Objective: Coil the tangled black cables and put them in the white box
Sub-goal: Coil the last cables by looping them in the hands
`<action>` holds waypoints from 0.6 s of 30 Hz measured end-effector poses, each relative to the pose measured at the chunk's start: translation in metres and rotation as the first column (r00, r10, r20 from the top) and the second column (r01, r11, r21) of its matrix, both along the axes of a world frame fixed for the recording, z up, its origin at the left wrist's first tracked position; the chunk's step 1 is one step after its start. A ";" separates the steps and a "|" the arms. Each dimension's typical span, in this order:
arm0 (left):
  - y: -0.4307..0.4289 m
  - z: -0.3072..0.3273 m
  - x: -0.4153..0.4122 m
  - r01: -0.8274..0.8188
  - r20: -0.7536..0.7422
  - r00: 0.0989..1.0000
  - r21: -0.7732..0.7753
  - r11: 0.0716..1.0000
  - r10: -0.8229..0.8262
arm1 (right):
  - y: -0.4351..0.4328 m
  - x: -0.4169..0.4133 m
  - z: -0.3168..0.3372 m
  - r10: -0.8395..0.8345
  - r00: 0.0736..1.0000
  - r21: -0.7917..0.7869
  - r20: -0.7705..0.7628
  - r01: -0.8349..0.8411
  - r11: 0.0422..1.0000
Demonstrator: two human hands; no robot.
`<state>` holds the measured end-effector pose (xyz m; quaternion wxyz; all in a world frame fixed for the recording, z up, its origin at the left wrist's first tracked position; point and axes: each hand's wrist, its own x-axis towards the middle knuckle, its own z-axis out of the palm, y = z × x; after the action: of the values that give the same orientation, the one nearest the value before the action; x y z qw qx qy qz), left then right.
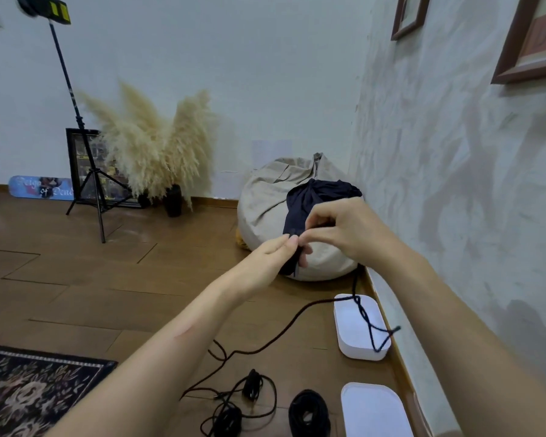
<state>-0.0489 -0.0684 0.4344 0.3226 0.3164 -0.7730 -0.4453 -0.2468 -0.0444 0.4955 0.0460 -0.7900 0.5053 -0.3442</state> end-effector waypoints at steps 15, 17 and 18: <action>-0.001 -0.013 0.001 -0.199 -0.009 0.980 -0.083 0.976 0.199 | -0.024 -0.005 -0.031 0.049 0.984 0.125 0.170 -0.071 0.990; 0.000 -0.012 0.001 -0.179 -0.008 0.984 -0.086 0.980 0.179 | -0.020 -0.003 -0.023 0.053 0.986 0.076 0.157 -0.065 0.995; 0.001 -0.011 0.002 -0.173 -0.017 0.985 -0.088 0.981 0.172 | -0.019 -0.002 -0.020 0.057 0.984 0.054 0.166 -0.067 0.996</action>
<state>-0.0471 -0.0670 0.4236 0.3775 0.3651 -0.7603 -0.3822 -0.2486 -0.0633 0.4753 0.1216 -0.7725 0.4851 -0.3914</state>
